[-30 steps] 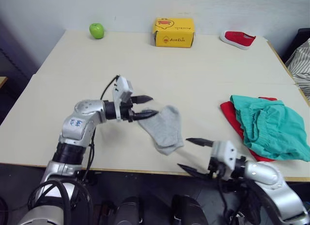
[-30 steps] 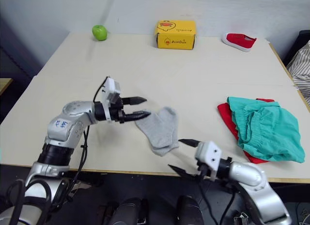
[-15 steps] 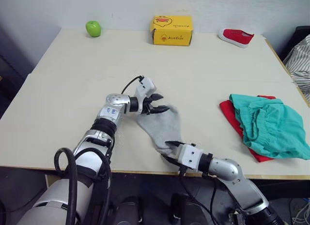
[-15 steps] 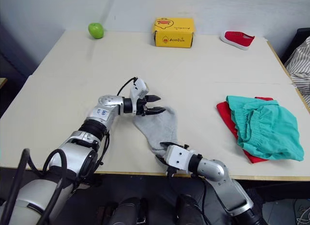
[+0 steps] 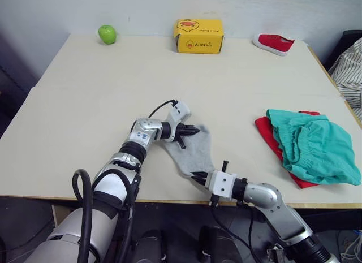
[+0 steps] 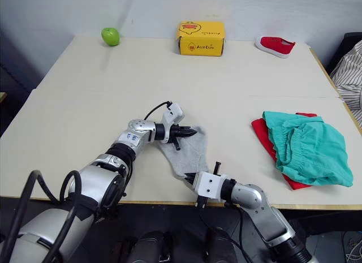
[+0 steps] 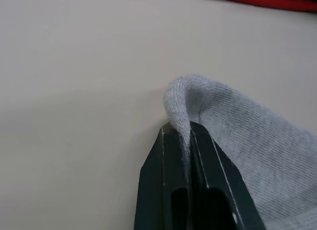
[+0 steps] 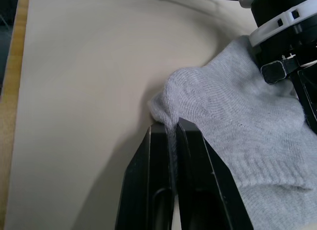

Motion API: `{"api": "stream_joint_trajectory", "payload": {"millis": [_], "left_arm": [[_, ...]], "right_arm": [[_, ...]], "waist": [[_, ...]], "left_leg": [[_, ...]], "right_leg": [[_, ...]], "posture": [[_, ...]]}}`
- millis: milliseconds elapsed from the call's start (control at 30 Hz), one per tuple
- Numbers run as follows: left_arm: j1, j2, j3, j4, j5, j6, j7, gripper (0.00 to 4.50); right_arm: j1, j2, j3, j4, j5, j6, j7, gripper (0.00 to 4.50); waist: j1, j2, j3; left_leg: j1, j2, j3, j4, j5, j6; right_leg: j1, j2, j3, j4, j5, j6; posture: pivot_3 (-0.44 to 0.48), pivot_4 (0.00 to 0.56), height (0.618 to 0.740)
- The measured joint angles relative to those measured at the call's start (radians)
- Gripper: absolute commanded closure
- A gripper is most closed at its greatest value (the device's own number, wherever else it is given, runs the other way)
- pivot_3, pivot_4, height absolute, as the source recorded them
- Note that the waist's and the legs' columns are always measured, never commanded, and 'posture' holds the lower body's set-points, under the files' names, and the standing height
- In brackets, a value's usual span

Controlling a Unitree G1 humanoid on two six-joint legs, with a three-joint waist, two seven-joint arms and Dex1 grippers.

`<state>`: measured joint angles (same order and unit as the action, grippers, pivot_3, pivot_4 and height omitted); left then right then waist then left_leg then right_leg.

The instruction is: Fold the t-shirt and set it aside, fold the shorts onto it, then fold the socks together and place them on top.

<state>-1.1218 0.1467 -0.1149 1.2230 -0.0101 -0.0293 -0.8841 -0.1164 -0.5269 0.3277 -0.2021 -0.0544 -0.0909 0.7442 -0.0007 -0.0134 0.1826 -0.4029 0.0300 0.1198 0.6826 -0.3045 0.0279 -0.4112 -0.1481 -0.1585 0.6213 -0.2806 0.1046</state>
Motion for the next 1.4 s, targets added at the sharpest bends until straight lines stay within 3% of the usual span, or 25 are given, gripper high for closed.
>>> {"api": "stream_joint_trajectory", "payload": {"millis": [200,300,367,500,700,833,1033,1067,1133,1300,1367,1400], "left_arm": [[0.083,0.086,0.011,-0.135,0.0,0.008,-0.057,4.47],[0.183,0.129,0.023,-0.299,-0.026,0.067,-0.081,4.47],[0.303,0.164,0.028,-0.514,-0.045,0.151,-0.083,4.47],[0.525,0.188,0.047,-0.926,-0.088,0.395,-0.009,4.47],[0.741,0.216,0.1,-1.345,-0.135,0.703,0.14,4.47],[0.812,0.213,0.12,-1.5,-0.145,0.83,0.25,4.47],[0.861,0.203,0.143,-1.586,-0.17,0.928,0.345,4.47],[0.864,0.202,0.145,-1.597,-0.174,0.94,0.363,4.0],[0.865,0.207,0.154,-1.606,-0.18,0.948,0.383,3.49],[0.9,0.23,0.22,-1.624,-0.236,0.967,0.38,1.88],[0.926,0.293,0.249,-1.625,-0.278,0.946,0.321,1.26],[0.942,0.344,0.276,-1.623,-0.296,0.928,0.281,0.95]], "right_arm": [[-0.075,-0.089,-0.069,0.115,0.084,-0.065,0.121,4.5],[-0.122,-0.109,-0.098,0.18,0.131,-0.091,0.192,4.5],[-0.172,-0.127,-0.101,0.24,0.179,-0.128,0.272,4.5],[-0.282,-0.143,-0.124,0.385,0.229,-0.204,0.398,4.5],[-0.409,-0.096,-0.124,0.569,0.24,-0.312,0.511,4.5],[-0.484,-0.067,-0.114,0.696,0.241,-0.374,0.587,4.5],[-0.548,-0.036,-0.115,0.848,0.244,-0.404,0.656,4.5],[-0.549,-0.029,-0.116,0.857,0.259,-0.384,0.677,4.25],[-0.548,-0.016,-0.125,0.86,0.29,-0.362,0.71,3.7],[-0.531,-0.044,-0.141,0.773,0.341,-0.314,0.772,1.97],[-0.505,-0.093,-0.141,0.715,0.354,-0.275,0.788,1.31],[-0.486,-0.13,-0.143,0.676,0.369,-0.232,0.79,1.3]], "waist": [[-0.007,0.0,0.0],[-0.006,0.0,0.0],[-0.011,0.0,0.0],[-0.008,0.0,0.0],[-0.002,0.0,0.0],[-0.002,0.001,0.0],[-0.003,0.001,0.0],[-0.003,0.001,0.0],[-0.003,0.001,0.0],[-0.003,0.001,0.0],[-0.003,0.001,0.0],[-0.003,0.001,0.001]], "left_leg": [[0.001,0.001,0.001,0.0,0.0,0.0],[0.001,0.002,0.0,0.0,0.0,0.0],[0.002,0.002,0.001,0.0,0.0,0.0],[0.002,0.003,0.0,0.001,0.0,0.0],[0.003,0.003,0.0,0.001,0.0,0.0],[0.003,0.003,-0.001,0.001,0.0,0.0],[0.003,0.004,-0.001,0.001,0.001,0.0],[0.003,0.004,-0.001,0.001,0.001,0.0],[0.003,0.004,-0.001,0.001,0.001,0.0],[0.003,0.004,-0.001,0.001,0.0,-0.001],[0.003,0.005,-0.001,0.001,0.0,-0.001],[0.003,0.005,-0.001,0.001,0.0,-0.002]], "right_leg": [[0.0,0.0,0.0,0.001,0.0,0.0],[0.0,0.0,0.001,0.001,0.0,0.0],[0.0,0.0,0.002,0.001,0.0,0.0],[0.001,-0.001,0.002,0.002,0.0,0.0],[0.002,-0.002,0.002,0.003,0.0,0.0],[0.002,-0.002,0.002,0.002,0.0,0.0],[0.002,-0.002,0.002,0.002,0.0,0.0],[0.002,-0.002,0.002,0.002,0.0,0.0],[0.002,-0.002,0.002,0.002,0.0,0.0],[0.002,-0.002,0.002,0.002,0.0,0.0],[0.002,-0.002,0.002,0.002,0.0,-0.001],[0.002,-0.002,0.002,0.002,0.0,-0.001]], "posture": [[0.0,0.15,0.74],[0.0,0.15,0.74],[0.0,0.15,0.74],[0.0,0.15,0.74],[0.0,0.15,0.74],[0.0,0.15,0.74],[0.0,0.15,0.74],[0.0,0.15,0.74],[0.0,0.15,0.74],[0.0,0.15,0.74],[0.0,0.15,0.74],[0.0,0.15,0.74]]}}
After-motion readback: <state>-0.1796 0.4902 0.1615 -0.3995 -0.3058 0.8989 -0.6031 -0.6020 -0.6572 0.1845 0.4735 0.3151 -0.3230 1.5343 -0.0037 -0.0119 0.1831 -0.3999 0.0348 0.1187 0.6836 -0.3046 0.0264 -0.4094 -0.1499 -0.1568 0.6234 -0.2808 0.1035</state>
